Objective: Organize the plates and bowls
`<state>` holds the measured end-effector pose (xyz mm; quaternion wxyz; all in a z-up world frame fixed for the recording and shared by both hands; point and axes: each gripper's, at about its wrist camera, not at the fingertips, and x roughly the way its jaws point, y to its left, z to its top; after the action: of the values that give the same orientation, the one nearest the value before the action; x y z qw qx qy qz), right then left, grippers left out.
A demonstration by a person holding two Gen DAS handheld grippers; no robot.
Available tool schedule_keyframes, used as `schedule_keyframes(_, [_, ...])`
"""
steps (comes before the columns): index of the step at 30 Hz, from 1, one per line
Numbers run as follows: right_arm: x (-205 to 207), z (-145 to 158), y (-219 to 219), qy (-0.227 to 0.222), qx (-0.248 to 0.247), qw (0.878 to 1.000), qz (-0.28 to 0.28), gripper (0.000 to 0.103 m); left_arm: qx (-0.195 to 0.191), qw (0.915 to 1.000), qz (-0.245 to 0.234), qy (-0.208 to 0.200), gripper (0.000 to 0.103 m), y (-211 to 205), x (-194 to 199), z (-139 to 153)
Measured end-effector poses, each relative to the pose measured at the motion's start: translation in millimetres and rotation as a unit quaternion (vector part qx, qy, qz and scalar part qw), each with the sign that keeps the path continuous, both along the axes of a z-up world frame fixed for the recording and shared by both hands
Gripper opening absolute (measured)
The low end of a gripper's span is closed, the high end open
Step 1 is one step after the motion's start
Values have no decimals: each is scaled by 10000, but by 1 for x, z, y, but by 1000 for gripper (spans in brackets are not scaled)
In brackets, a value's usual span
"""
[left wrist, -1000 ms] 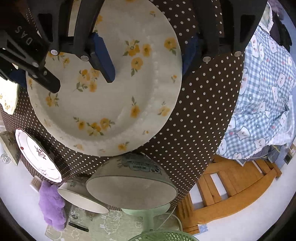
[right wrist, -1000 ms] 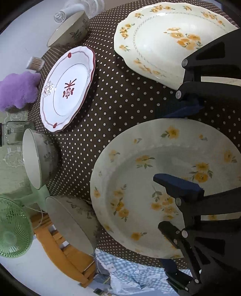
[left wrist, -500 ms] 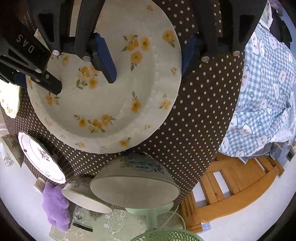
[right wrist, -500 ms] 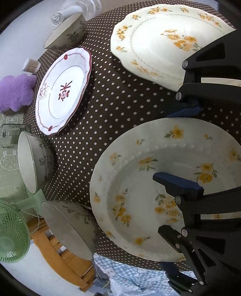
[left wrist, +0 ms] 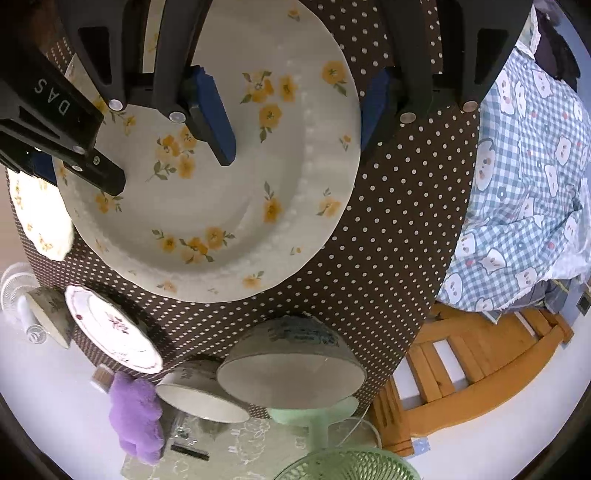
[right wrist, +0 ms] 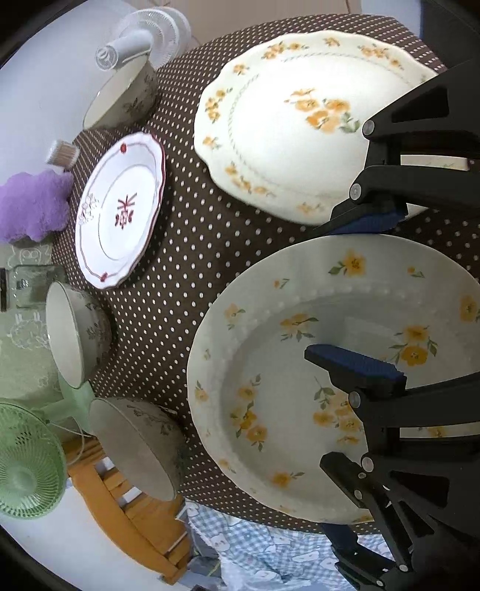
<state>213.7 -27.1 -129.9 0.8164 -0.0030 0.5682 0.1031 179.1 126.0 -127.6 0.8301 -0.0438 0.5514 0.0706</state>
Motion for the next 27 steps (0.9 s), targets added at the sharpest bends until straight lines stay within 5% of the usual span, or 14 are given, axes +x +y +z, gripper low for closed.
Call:
schedule_keyframes(13, [-21, 35, -49, -343, 74, 9988, -351, 58, -39, 9988, -254, -424, 64, -44, -10, 33])
schedule_keyframes(27, [-16, 39, -146, -406, 51, 9979, -512, 58, -72, 9985, -381, -390, 62, -131, -9, 36])
